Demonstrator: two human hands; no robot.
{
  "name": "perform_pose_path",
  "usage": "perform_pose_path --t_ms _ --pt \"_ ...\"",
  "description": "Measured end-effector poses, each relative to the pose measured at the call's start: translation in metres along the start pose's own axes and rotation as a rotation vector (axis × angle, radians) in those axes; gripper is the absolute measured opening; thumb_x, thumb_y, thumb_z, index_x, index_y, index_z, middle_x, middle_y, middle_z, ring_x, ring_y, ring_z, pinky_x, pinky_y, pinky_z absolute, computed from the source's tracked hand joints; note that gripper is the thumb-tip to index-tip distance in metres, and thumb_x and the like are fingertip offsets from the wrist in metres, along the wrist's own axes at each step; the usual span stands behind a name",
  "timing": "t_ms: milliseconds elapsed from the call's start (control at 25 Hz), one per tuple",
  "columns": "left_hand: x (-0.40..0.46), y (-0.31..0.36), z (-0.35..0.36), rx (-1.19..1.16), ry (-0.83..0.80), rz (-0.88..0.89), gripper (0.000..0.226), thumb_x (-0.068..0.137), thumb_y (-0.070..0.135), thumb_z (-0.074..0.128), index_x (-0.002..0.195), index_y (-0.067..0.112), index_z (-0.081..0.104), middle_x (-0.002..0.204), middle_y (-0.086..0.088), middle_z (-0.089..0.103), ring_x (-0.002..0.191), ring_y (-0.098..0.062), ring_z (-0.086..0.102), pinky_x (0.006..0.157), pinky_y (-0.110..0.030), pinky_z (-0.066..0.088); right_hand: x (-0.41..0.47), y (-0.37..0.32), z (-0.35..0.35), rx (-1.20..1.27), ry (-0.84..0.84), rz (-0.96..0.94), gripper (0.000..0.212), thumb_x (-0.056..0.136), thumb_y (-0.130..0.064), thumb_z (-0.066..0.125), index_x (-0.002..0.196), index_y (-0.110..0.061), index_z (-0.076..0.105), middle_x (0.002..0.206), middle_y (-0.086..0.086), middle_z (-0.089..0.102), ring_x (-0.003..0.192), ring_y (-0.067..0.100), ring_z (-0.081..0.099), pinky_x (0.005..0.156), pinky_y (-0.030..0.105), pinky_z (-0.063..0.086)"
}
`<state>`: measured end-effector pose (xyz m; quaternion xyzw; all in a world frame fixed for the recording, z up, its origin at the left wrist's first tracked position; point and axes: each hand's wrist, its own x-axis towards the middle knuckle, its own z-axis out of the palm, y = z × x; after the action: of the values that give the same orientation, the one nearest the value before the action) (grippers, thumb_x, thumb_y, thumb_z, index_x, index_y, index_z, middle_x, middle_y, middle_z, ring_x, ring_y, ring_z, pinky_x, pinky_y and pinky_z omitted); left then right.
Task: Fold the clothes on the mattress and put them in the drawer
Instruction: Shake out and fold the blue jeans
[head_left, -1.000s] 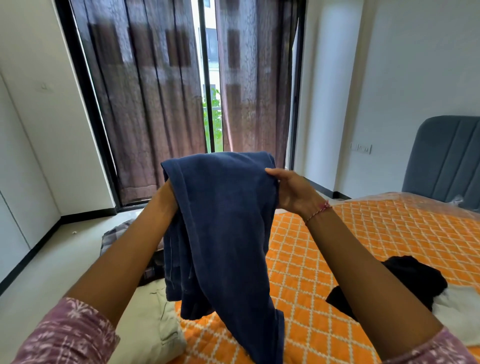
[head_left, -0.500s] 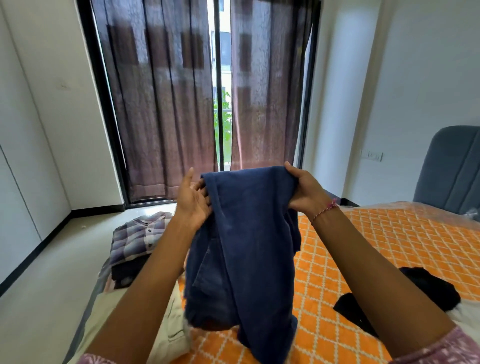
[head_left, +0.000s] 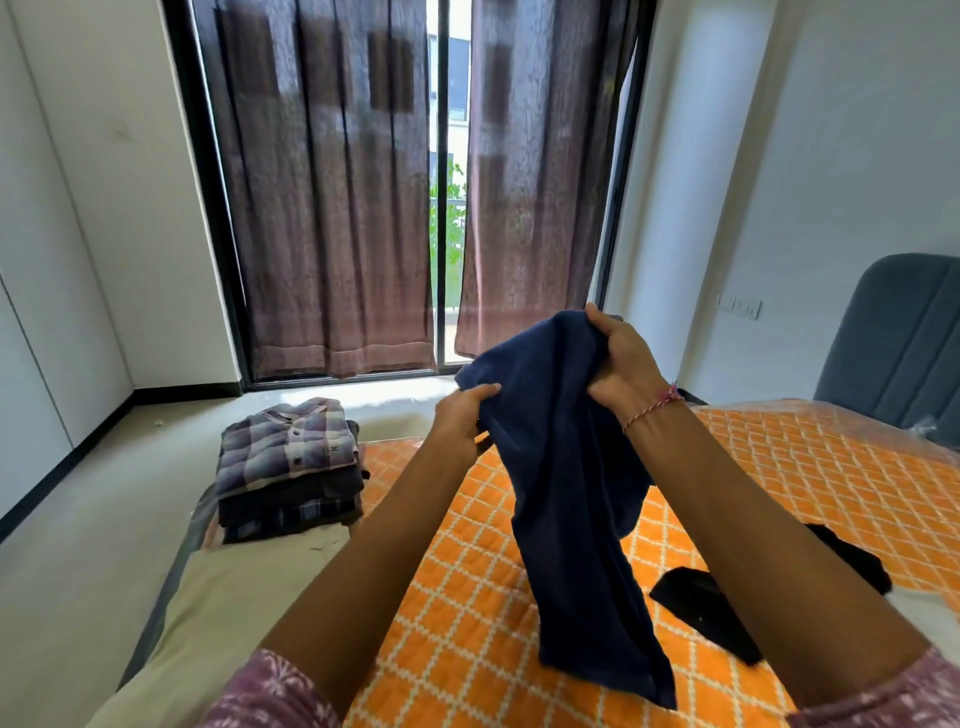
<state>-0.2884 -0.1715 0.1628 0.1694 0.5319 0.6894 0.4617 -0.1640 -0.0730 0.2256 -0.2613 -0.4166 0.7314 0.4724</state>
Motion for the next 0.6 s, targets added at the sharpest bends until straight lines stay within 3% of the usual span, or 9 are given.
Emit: perform_pose_path --t_ms 80,120,200,320,400,480,560,600 --pt "0.003 0.008 0.001 -0.15 -0.084 0.011 0.01 0.09 0.017 0.059 0.093 0.009 0.064 0.072 -0.005 0.069 0.068 -0.019 0.064 0.059 -0.03 0.048 -0.003 -0.017 -0.01 -0.166 -0.033 0.079 0.016 0.09 -0.024 0.063 0.091 -0.008 0.061 0.088 0.009 0.065 0.088 0.021 0.062 0.08 0.035 0.055" --pt "0.006 0.016 0.0 -0.169 -0.114 0.028 0.012 0.09 0.018 0.058 0.083 0.01 0.063 0.065 -0.004 0.069 0.063 -0.018 0.064 0.058 -0.028 0.049 -0.006 -0.027 -0.016 -0.294 -0.052 0.148 0.019 0.092 -0.026 0.059 0.09 -0.007 0.062 0.084 0.007 0.066 0.082 0.02 0.062 0.072 0.032 0.054" --pt "0.011 0.034 -0.001 -0.042 -0.054 0.068 0.012 0.087 0.015 0.061 0.077 0.011 0.061 0.064 -0.002 0.066 0.064 -0.018 0.058 0.052 -0.025 0.048 -0.014 -0.045 -0.026 -0.567 -0.045 0.288 0.022 0.095 -0.027 0.054 0.085 -0.009 0.06 0.081 0.005 0.063 0.074 0.017 0.058 0.064 0.033 0.048" --pt "0.01 0.056 0.016 0.19 0.05 0.08 0.013 0.082 0.014 0.07 0.081 0.007 0.059 0.076 -0.006 0.059 0.064 -0.017 0.053 0.041 -0.025 0.047 -0.01 -0.06 -0.032 -0.809 0.095 0.278 0.02 0.093 -0.029 0.059 0.093 -0.009 0.058 0.097 0.006 0.059 0.076 0.019 0.053 0.069 0.037 0.045" --pt "0.005 0.076 0.031 0.286 0.089 0.144 0.018 0.08 0.013 0.074 0.087 0.003 0.062 0.082 -0.008 0.062 0.062 -0.017 0.055 0.044 -0.026 0.049 -0.004 -0.068 -0.029 -0.771 0.119 0.233 0.021 0.092 -0.028 0.06 0.095 -0.007 0.059 0.094 0.007 0.061 0.074 0.018 0.054 0.06 0.031 0.05" --pt "-0.002 0.099 0.041 0.305 0.05 0.173 0.017 0.081 0.018 0.074 0.085 0.005 0.063 0.082 -0.009 0.065 0.06 -0.017 0.057 0.044 -0.024 0.05 -0.003 -0.074 -0.025 -0.574 0.099 0.208 0.021 0.093 -0.027 0.059 0.085 -0.008 0.06 0.08 0.007 0.064 0.069 0.017 0.057 0.05 0.025 0.052" --pt "-0.01 0.114 0.043 0.174 -0.115 0.085 0.018 0.085 0.026 0.068 0.079 0.011 0.061 0.07 -0.006 0.065 0.06 -0.018 0.061 0.049 -0.025 0.052 -0.008 -0.077 -0.029 -0.434 0.052 0.232 0.021 0.09 -0.033 0.06 0.085 -0.012 0.061 0.082 0.006 0.063 0.077 0.021 0.057 0.069 0.035 0.052" --pt "-0.012 0.115 0.042 0.128 -0.191 0.058 0.018 0.086 0.028 0.067 0.08 0.012 0.061 0.069 -0.005 0.065 0.064 -0.019 0.062 0.055 -0.029 0.054 -0.01 -0.078 -0.032 -0.443 0.027 0.261 0.022 0.089 -0.036 0.06 0.091 -0.014 0.061 0.09 0.007 0.061 0.086 0.025 0.055 0.082 0.044 0.045"
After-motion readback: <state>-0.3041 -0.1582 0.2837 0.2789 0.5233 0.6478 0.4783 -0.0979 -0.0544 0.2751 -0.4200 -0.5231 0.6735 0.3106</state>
